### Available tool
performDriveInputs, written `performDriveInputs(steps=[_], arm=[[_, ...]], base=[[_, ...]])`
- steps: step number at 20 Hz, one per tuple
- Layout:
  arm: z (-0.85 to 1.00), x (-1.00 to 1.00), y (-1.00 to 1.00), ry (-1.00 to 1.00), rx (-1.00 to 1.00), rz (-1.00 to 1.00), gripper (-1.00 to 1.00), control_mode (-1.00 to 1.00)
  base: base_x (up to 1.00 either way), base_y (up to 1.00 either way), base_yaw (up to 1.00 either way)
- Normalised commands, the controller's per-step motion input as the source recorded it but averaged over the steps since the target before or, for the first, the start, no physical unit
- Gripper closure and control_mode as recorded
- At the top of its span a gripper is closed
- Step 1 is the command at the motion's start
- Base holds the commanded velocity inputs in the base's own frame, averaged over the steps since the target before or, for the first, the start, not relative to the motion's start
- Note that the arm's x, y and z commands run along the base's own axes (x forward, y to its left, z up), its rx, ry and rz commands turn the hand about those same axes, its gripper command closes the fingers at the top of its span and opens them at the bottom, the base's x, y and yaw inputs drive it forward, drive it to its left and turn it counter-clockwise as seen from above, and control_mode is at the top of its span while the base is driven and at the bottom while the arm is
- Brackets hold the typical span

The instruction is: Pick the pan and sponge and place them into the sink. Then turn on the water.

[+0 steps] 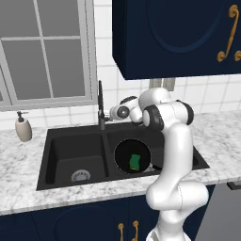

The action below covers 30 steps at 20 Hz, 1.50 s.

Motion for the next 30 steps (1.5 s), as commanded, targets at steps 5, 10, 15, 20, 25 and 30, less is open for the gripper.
performDriveInputs(steps=[5,10,15,20,25,30], arm=[[-0.16,0.11,0.0,-0.02,0.0,0.01,-1.0,-1.0],[-0.08,0.04,0.0,0.0,0.0,0.01,-1.0,-1.0],[0.0,0.06,-0.1,0.0,0.02,0.0,-1.0,-1.0],[0.0,0.07,-0.19,0.0,0.03,0.0,-1.0,-1.0],[-0.01,0.01,-0.23,0.0,0.01,0.0,-1.0,-1.0],[-0.01,0.0,-0.22,0.0,0.0,0.0,-1.0,-1.0]], base=[[0.0,0.0,0.0],[0.0,0.0,0.0],[0.0,0.0,0.0],[0.0,0.0,0.0],[0.0,0.0,0.0],[0.0,0.0,0.0]])
